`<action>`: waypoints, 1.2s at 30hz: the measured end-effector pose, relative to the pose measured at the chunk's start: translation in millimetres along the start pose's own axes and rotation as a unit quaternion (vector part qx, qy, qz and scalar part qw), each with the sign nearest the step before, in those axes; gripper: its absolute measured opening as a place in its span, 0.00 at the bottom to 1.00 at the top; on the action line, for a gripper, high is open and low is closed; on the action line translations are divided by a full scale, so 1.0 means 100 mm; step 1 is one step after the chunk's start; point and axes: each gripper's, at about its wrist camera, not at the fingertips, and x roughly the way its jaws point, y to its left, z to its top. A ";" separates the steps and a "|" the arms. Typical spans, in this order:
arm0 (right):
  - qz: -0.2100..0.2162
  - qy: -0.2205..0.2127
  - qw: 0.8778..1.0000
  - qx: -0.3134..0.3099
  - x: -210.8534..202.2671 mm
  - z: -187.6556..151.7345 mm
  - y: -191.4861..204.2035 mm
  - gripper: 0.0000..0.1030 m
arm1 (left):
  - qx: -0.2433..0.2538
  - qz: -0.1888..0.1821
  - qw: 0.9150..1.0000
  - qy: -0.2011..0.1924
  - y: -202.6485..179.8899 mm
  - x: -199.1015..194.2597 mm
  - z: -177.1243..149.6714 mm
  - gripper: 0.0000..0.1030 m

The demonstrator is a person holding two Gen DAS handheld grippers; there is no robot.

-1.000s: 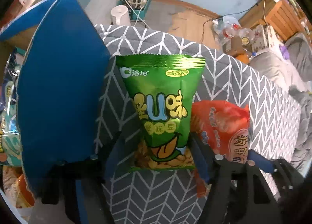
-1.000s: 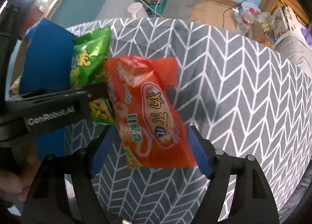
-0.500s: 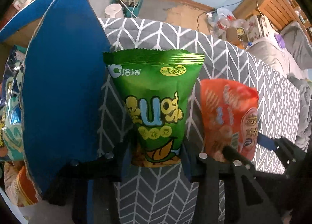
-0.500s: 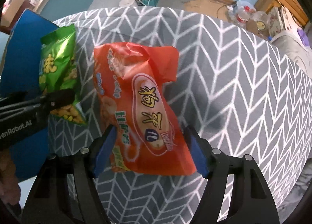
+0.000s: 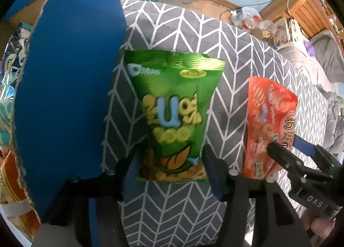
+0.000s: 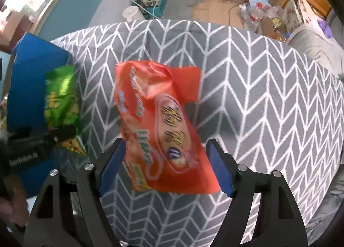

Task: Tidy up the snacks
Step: 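Lift both held bags and carry them over the cardboard box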

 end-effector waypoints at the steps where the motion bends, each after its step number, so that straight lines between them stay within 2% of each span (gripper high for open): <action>1: 0.003 0.001 1.000 0.006 0.02 0.03 0.00 0.74 | 0.000 -0.001 1.000 -0.001 -0.01 0.00 0.00 0.64; 3: 0.001 0.004 1.000 0.014 0.07 0.08 0.04 0.74 | 0.002 0.003 1.000 -0.004 -0.04 0.01 0.01 0.65; 12: -0.059 0.001 0.998 -0.016 0.25 0.14 0.28 0.74 | -0.014 0.007 1.000 -0.010 -0.07 0.08 0.17 0.65; 15: -0.066 0.000 0.998 -0.009 0.26 0.11 0.28 0.75 | -0.012 0.019 1.000 -0.010 -0.09 0.12 0.21 0.60; 17: -0.072 0.001 0.997 -0.014 0.27 0.10 0.31 0.75 | -0.007 0.023 1.000 -0.009 -0.09 0.14 0.21 0.47; 19: -0.080 0.001 0.996 -0.032 0.31 0.11 0.35 0.74 | -0.003 0.016 1.000 -0.010 -0.07 0.14 0.21 0.43; 22: -0.080 -0.004 0.996 -0.042 0.31 0.04 0.44 0.65 | 0.009 0.015 1.000 -0.014 -0.06 0.11 0.18 0.37; 28: -0.057 -0.009 0.998 -0.028 0.21 -0.05 0.40 0.51 | 0.041 0.032 0.998 -0.023 -0.10 0.05 0.05 0.34; 36: -0.043 -0.008 0.999 -0.021 0.14 -0.19 0.33 0.50 | 0.041 0.013 0.999 -0.028 -0.04 -0.10 -0.10 0.33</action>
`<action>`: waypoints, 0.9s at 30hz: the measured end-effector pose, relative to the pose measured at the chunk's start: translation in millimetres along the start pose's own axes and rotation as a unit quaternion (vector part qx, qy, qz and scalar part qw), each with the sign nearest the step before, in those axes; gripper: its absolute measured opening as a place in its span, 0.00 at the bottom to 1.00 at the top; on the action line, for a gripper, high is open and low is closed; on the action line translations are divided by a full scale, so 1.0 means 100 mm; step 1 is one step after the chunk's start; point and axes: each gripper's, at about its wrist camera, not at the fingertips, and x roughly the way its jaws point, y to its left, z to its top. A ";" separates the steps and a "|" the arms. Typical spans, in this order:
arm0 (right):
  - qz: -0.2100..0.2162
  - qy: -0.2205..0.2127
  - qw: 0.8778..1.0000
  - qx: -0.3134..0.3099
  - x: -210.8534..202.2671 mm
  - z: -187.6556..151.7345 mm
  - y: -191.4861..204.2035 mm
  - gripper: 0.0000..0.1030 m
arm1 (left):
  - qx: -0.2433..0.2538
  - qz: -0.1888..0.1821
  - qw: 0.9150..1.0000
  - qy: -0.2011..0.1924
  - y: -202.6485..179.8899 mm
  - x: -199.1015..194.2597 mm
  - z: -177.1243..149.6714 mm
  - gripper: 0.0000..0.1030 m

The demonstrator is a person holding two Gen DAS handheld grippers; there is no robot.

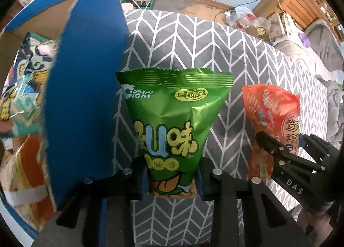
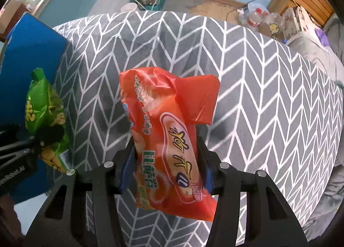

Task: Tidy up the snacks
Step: 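Lift both held bags and carry them over the cardboard box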

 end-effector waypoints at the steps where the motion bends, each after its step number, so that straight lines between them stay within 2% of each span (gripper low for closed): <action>1: 0.002 -0.001 1.000 0.003 -0.02 -0.03 -0.01 0.50 | -0.001 -0.002 1.000 -0.002 -0.01 -0.03 -0.02 0.33; 11: 0.017 -0.019 0.999 0.020 -0.38 -0.16 -0.08 0.50 | 0.000 -0.022 1.000 -0.021 0.08 -0.39 -0.22 0.33; 16: 0.026 -0.028 0.999 0.018 -0.58 -0.17 -0.01 0.50 | -0.001 -0.026 0.999 -0.045 0.23 -0.65 -0.34 0.33; 22: 0.042 -0.038 0.998 0.005 -0.80 -0.14 0.09 0.50 | -0.021 -0.034 0.997 -0.071 0.45 -0.93 -0.39 0.33; 27: 0.058 -0.043 0.997 -0.007 -0.92 -0.08 0.29 0.50 | -0.050 -0.055 0.994 -0.078 0.68 -1.09 -0.45 0.32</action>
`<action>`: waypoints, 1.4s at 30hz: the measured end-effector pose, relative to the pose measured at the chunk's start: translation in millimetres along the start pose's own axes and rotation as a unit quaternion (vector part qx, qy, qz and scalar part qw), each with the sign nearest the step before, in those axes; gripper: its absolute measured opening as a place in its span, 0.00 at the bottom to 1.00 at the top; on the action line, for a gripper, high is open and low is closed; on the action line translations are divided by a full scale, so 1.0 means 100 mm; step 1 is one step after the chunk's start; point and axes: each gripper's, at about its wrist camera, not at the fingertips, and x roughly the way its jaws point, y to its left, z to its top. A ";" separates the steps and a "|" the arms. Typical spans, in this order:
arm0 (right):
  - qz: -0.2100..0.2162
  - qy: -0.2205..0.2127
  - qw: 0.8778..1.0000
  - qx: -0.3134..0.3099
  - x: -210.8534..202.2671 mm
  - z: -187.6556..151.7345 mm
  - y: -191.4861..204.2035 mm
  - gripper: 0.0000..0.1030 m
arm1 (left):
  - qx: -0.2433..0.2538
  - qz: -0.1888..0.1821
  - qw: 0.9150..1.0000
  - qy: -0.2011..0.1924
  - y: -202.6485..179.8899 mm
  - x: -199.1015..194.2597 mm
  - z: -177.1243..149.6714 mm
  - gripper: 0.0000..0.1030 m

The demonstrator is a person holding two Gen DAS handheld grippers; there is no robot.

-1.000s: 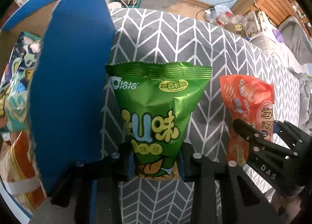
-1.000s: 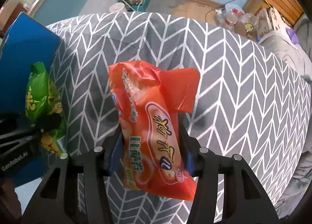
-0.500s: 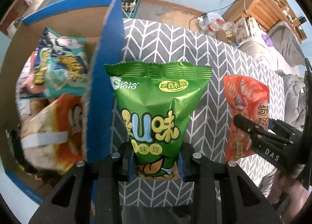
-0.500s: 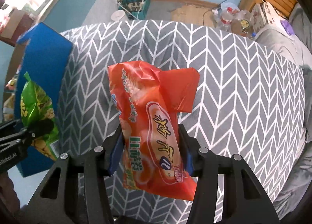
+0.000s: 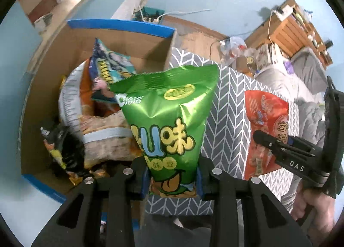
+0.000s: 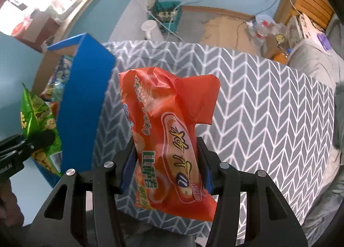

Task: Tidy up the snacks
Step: 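Lift both held bags and carry them over the cardboard box, then lower both bags into the box and open both grippers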

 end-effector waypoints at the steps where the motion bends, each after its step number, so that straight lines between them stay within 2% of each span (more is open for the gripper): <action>1: 0.003 -0.002 1.000 -0.003 -0.01 0.02 0.05 0.50 | -0.006 -0.004 1.000 -0.001 0.04 -0.04 0.00 0.32; 9: 0.028 -0.012 0.999 -0.033 -0.09 0.16 0.48 0.50 | -0.031 -0.012 0.999 -0.019 0.33 -0.28 -0.01 0.31; 22: 0.057 -0.018 0.994 -0.087 -0.07 0.38 1.22 0.50 | -0.067 0.021 0.996 -0.051 1.04 -0.45 0.15 0.31; 28: 0.063 -0.018 0.993 -0.101 -0.02 0.51 1.54 0.50 | -0.085 0.023 0.995 -0.046 1.34 -0.37 0.31 0.31; 37: 0.066 -0.015 0.992 -0.108 0.12 0.70 1.89 0.50 | -0.100 0.022 0.994 -0.033 1.55 -0.14 0.52 0.31; 40: 0.070 -0.011 0.991 -0.110 0.17 0.75 1.98 0.50 | -0.097 0.020 0.995 -0.030 1.57 -0.11 0.56 0.37; 42: 0.067 -0.008 0.991 -0.115 0.22 0.78 2.04 0.50 | -0.095 0.028 0.995 -0.030 1.56 -0.10 0.58 0.45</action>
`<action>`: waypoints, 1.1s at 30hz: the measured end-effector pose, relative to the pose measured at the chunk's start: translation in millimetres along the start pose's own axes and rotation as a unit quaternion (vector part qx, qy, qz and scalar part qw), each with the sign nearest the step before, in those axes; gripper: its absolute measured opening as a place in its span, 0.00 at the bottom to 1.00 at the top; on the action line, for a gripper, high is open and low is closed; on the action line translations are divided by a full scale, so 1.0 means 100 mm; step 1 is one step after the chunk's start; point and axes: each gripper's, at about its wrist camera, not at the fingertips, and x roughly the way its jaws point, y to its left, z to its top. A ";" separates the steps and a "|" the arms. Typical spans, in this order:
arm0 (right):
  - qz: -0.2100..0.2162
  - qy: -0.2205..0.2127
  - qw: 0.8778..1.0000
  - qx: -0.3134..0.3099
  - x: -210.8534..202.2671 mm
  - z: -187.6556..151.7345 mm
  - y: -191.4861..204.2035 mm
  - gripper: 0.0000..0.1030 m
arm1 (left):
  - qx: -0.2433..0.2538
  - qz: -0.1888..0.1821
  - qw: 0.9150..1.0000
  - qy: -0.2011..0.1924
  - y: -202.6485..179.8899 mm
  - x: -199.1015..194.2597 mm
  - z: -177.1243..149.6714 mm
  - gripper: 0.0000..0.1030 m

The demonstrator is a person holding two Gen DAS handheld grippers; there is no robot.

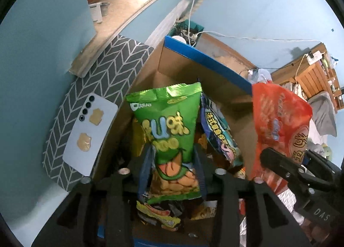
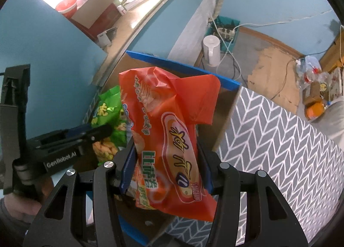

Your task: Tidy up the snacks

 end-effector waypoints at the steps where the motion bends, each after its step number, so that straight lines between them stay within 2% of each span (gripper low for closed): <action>1: 0.000 0.002 1.000 -0.002 0.03 0.02 0.02 0.50 | 0.000 0.004 1.000 -0.002 0.00 -0.01 0.00 0.47; 4: -0.001 0.008 1.000 -0.004 0.10 0.07 0.06 0.50 | -0.002 0.005 1.000 -0.008 0.01 -0.06 -0.01 0.55; 9: -0.006 0.018 1.000 -0.010 0.18 0.14 0.12 0.52 | -0.002 0.015 1.000 -0.025 0.04 -0.18 -0.03 0.63; 18: -0.021 0.013 0.999 -0.027 0.13 0.19 0.22 0.55 | -0.014 0.023 0.999 -0.041 0.13 -0.41 -0.10 0.66; 20: -0.022 0.008 0.999 -0.032 0.09 0.19 0.25 0.61 | -0.014 0.023 0.999 -0.046 0.13 -0.48 -0.13 0.68; 22: -0.027 0.005 0.999 -0.037 0.05 0.19 0.30 0.62 | -0.013 0.026 0.998 -0.052 0.13 -0.55 -0.15 0.73; 33: -0.043 -0.031 0.997 -0.055 -0.38 0.13 0.48 0.72 | -0.011 0.019 0.997 -0.077 0.11 -0.92 -0.24 0.75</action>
